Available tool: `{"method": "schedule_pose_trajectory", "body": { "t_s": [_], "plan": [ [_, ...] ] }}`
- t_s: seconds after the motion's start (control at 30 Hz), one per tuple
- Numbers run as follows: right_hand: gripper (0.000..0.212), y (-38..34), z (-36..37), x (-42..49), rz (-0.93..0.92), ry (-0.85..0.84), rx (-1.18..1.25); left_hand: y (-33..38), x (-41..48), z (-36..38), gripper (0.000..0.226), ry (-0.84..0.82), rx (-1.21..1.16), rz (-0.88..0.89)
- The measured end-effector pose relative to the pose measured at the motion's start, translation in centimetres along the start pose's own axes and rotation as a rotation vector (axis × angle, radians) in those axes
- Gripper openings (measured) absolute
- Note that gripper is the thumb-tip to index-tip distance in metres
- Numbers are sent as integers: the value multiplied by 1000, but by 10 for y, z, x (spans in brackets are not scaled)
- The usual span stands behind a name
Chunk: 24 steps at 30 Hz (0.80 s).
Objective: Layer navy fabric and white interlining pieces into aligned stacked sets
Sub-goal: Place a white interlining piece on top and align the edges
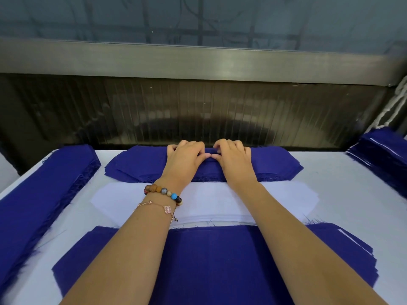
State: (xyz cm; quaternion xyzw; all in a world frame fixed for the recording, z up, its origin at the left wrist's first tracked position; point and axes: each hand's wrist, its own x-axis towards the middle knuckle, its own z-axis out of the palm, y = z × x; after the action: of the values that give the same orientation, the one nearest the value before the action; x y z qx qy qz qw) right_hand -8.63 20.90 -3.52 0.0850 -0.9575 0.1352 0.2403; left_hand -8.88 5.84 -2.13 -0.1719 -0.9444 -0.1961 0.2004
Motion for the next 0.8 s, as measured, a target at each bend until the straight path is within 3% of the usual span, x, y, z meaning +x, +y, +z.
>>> {"method": "schedule_pose_trajectory", "body": {
  "t_s": [0.17, 0.3, 0.4, 0.57, 0.67, 0.8],
  "plan": [
    [30, 4, 4, 0, 6, 8, -103, -2, 0, 1, 12, -3, -16, -12],
    [18, 4, 4, -2, 0, 36, -87, -5, 0, 7, 33, -48, 150, -28],
    [3, 3, 2, -2, -9, 42, -21, -5, -1, 5, 26, 8, 142, 7],
    [16, 1, -1, -3, -2, 74, 68, 0, 0, -3, 11, 125, 76, 73],
    [31, 4, -5, 0, -25, -5, -26, -6, -1, -8, 21, 20, 150, 6],
    [39, 32, -33, 9, -65, -230, -141, -18, 5, -24, 34, -171, 289, -58]
  ]
}}
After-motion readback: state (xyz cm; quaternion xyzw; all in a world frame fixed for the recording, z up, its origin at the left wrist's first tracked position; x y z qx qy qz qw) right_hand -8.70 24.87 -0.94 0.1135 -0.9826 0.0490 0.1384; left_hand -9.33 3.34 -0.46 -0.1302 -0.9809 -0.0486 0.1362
